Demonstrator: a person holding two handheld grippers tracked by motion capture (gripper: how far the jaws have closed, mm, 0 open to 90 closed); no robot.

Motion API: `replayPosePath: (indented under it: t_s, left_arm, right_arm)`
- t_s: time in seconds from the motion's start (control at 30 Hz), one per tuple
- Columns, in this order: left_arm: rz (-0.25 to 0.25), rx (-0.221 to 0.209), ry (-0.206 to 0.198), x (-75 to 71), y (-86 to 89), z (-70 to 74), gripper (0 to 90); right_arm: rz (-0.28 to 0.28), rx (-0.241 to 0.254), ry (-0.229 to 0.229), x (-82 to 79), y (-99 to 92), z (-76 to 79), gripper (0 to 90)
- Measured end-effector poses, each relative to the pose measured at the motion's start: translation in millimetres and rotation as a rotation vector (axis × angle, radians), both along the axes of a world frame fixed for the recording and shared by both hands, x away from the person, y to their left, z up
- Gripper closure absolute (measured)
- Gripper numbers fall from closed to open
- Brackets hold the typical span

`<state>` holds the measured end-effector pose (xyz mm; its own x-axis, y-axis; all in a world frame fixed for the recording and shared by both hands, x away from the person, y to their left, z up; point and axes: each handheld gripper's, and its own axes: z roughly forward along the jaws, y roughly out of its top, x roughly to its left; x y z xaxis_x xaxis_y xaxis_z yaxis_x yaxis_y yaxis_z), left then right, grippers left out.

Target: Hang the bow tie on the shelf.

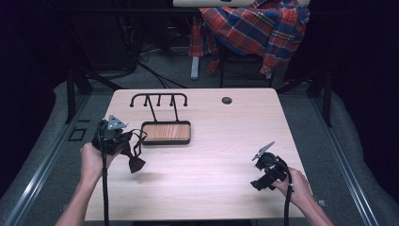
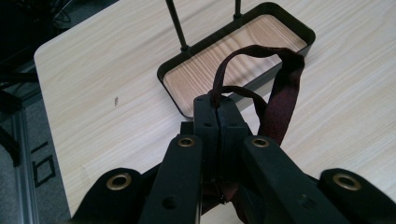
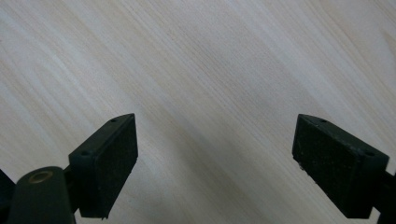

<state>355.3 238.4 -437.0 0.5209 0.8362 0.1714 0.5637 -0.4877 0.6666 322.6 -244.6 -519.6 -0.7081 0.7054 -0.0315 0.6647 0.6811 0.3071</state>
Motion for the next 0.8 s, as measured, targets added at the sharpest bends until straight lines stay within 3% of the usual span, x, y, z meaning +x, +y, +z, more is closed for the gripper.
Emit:
replayPosePath:
  t_s: [0.17,0.37,0.43,0.6,0.8]
  left_arm:
    - [0.007,0.002,-0.005,2.7,1.5,1.3,88.8]
    - [0.012,0.009,-0.011,7.9,3.0,3.0,88.8]
    - [0.009,0.012,-0.017,8.3,3.9,5.3,88.8]
    - [0.015,0.021,-0.016,10.5,7.0,4.9,88.8]
    - [0.020,0.021,-0.019,12.7,8.0,8.5,88.8]
  right_arm:
    - [0.019,-0.023,-0.005,0.4,3.5,1.1,13.9]
    - [-0.008,-0.017,-0.018,-1.0,-2.8,3.3,13.9]
    - [-0.021,0.007,-0.038,-1.2,0.0,4.4,13.8]
    - [-0.005,-0.010,-0.016,0.5,1.8,1.1,13.8]
    - [0.000,-0.014,-0.025,0.8,3.0,1.9,13.8]
